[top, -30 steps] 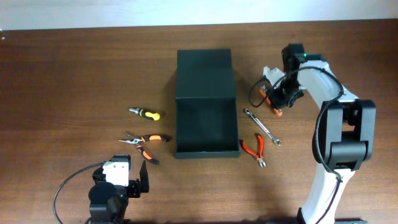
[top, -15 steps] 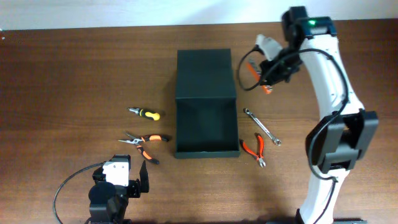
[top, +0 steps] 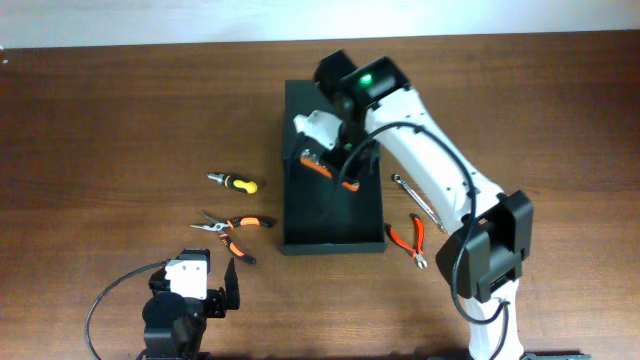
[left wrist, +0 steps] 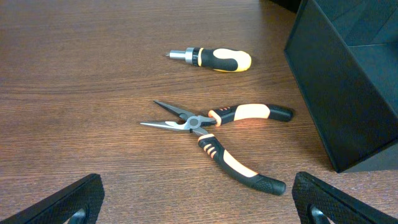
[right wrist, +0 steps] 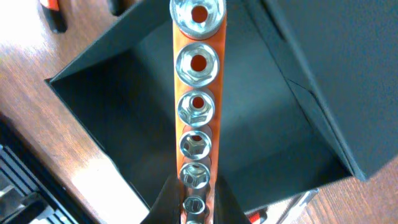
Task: Pack container
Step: 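Carry the socket rail into the green box and release it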
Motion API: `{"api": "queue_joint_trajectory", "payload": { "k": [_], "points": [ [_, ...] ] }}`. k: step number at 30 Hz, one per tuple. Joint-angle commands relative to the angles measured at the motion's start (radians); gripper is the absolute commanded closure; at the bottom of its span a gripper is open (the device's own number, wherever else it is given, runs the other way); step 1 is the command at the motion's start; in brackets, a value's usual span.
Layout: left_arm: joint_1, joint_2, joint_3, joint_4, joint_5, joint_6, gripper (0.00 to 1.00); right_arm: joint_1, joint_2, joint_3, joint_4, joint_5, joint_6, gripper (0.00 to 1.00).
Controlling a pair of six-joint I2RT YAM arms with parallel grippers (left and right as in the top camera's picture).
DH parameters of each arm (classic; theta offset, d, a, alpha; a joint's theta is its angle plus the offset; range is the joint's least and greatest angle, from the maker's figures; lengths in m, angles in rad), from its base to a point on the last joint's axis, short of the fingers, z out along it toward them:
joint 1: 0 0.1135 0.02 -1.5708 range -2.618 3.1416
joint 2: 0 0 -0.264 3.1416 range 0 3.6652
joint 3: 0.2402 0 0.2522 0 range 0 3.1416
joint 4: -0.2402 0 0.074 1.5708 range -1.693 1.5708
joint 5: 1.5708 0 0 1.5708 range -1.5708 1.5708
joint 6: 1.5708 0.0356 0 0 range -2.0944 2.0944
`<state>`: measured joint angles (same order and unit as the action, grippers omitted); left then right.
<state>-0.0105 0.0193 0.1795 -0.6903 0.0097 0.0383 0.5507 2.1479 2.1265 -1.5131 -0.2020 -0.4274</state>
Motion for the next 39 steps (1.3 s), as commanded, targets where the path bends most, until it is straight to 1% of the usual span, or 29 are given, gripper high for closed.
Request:
{"api": "queue_joint_trajectory", "payload": {
  "k": [1, 6, 15, 17, 20, 24, 28, 30, 33, 36, 39],
  "points": [
    [0.005, -0.01, -0.004, 0.005, -0.01, 0.016, 0.01, 0.018, -0.001, -0.032, 0.015, 0.055, -0.008, 0.92],
    [0.005, -0.01, -0.004, 0.005, -0.01, 0.016, 0.01, 0.028, -0.001, -0.182, 0.126, 0.053, -0.001, 0.92],
    [0.005, -0.01, -0.004, 0.005, -0.01, 0.016, 0.01, 0.028, 0.0, -0.406, 0.405, 0.054, -0.001, 0.92],
    [0.005, -0.01, -0.004, 0.005, -0.01, 0.016, 0.01, 0.028, 0.0, -0.436, 0.441, 0.054, -0.001, 0.91],
    [0.005, -0.01, -0.004, 0.005, -0.01, 0.016, 0.01, 0.028, 0.002, -0.482, 0.494, 0.054, -0.001, 0.85],
    [0.005, -0.01, -0.004, 0.005, -0.01, 0.016, 0.01, 0.028, 0.002, -0.534, 0.553, 0.057, -0.001, 0.84],
    [0.005, -0.01, -0.004, 0.005, -0.01, 0.016, 0.01, 0.028, 0.002, -0.551, 0.575, 0.057, -0.001, 0.84],
    [0.005, -0.01, -0.004, 0.005, -0.01, 0.016, 0.01, 0.028, 0.002, -0.551, 0.575, 0.057, -0.001, 0.69],
    [0.005, -0.01, -0.004, 0.005, -0.01, 0.016, 0.01, 0.028, 0.002, -0.55, 0.574, 0.057, -0.001, 0.56],
    [0.005, -0.01, -0.004, 0.005, -0.01, 0.016, 0.01, 0.028, -0.001, -0.542, 0.57, 0.056, -0.001, 0.54],
    [0.005, -0.01, -0.004, 0.005, -0.01, 0.016, 0.01, 0.028, -0.012, -0.491, 0.524, 0.05, -0.001, 0.54]
  ]
}}
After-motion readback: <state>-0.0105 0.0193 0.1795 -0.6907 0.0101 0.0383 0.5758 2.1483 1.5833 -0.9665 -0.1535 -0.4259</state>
